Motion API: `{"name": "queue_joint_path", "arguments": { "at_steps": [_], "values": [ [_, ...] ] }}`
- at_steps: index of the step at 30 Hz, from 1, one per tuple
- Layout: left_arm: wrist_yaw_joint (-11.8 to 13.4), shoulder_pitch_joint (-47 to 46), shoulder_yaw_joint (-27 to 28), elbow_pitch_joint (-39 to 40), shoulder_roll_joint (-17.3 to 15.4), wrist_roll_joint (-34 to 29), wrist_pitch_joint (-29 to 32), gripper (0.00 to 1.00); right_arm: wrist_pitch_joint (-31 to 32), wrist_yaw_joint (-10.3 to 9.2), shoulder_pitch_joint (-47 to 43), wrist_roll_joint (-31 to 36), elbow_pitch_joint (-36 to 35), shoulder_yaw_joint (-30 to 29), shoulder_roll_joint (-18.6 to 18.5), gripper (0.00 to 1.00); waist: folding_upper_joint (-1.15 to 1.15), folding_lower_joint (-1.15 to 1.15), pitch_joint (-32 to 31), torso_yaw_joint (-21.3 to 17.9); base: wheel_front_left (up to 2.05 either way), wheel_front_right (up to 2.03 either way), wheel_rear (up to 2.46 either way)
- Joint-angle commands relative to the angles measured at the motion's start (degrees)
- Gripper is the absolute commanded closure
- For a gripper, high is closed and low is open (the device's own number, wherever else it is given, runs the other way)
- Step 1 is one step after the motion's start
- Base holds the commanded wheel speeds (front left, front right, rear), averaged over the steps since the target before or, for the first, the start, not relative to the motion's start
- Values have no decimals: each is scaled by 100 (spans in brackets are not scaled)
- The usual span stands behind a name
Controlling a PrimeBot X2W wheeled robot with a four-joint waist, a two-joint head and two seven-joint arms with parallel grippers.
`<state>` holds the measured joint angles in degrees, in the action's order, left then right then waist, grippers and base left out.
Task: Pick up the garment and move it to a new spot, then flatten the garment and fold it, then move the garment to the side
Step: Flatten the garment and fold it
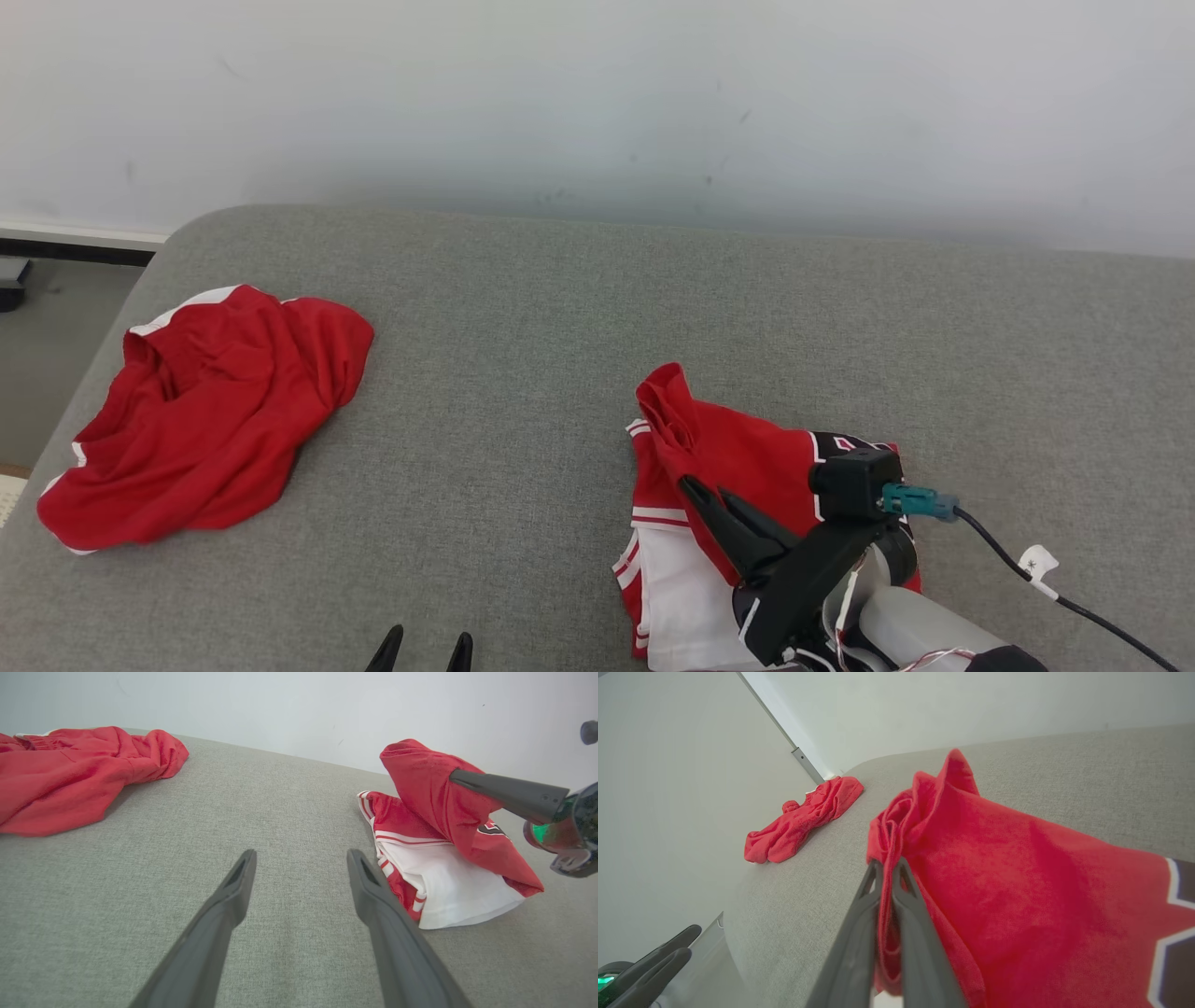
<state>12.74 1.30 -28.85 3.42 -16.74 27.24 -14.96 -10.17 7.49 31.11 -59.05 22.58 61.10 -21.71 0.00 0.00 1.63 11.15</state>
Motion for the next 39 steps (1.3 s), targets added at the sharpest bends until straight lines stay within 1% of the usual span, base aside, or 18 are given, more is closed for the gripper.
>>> {"name": "queue_joint_path", "arguments": {
  "at_steps": [1, 2, 3, 7, 8, 9, 10, 13, 16, 20, 23, 26, 31, 34, 35, 39],
  "values": [
    [-17, 52, 5, -45, 7, -31, -31, 0, -43, 1, -3, -78, 91, 87, 65, 100, 0, 0, 2, 26, 0, 0, 0],
    [-17, 52, 5, -45, 7, -31, -31, 0, -43, 1, -3, -78, 91, 87, 65, 100, 0, 0, 2, 26, 0, 0, 0],
    [-41, 47, 4, -63, 18, -36, -31, 0, -31, 0, 16, -147, 208, 234, 112, 100, 0, 0, 5, 48, 0, 0, 0],
    [-53, 41, 5, -90, 41, -44, -31, 0, -48, 0, 44, -314, 397, 468, 205, 100, 0, 0, 8, 77, 0, 0, 0],
    [-64, 46, 3, -98, 47, -45, -31, 0, -37, 1, 47, -362, 426, 522, 233, 97, 0, 0, 5, 79, 0, 0, 0],
    [-75, 54, 0, -109, 50, -44, -31, 0, -38, 1, 52, -410, 456, 563, 267, 67, 0, 0, 2, 81, 0, 0, 0],
    [-81, 61, -1, -116, 51, -44, -31, 0, -68, 1, 65, -455, 486, 593, 298, 0, 0, 0, -4, 82, 0, 0, 0],
    [-89, 80, 5, -136, 57, -52, -31, 0, -207, 1, 93, -581, 473, 647, 391, 0, 0, 0, -30, 75, 0, 0, 0],
    [-91, 95, 3, -156, 56, -55, -31, 0, -321, 0, 105, -731, 311, 677, 414, 0, 0, 0, -68, 58, 0, 0, 0],
    [-59, 122, 33, -158, 41, -42, -31, 0, -455, 0, 141, -666, 209, 610, 219, 0, 0, 0, -124, -9, 0, 0, 0],
    [-19, 136, 72, -115, 49, -52, -31, 0, -498, 0, 135, -480, 204, 347, 62, 0, 0, 0, -172, -84, 0, 0, 0],
    [19, 176, 134, -51, 65, -58, -31, 0, -502, 0, -81, -35, 109, -338, -55, 0, 0, 0, -222, -202, 0, 0, 0],
    [57, 259, 259, 29, 106, -94, -28, 0, -503, 0, -540, 976, -125, -1569, -153, 0, 0, 0, -269, -458, 0, 0, 0],
    [63, 251, 372, 63, 138, -112, -28, 0, -503, 0, -888, 1593, -272, -2268, -123, 0, 0, 0, -314, -617, 0, 0, 0],
    [59, 273, 447, 73, 163, -125, -28, 0, -505, 0, -1135, 1922, -396, -2716, -24, 0, 0, 0, -347, -711, 0, 0, 0],
    [30, 354, 677, 72, 222, -128, -28, 0, -505, 0, -1626, 2497, -683, -3422, 174, 0, 0, 0, -432, -895, 0, 0, 0]
  ]
}}
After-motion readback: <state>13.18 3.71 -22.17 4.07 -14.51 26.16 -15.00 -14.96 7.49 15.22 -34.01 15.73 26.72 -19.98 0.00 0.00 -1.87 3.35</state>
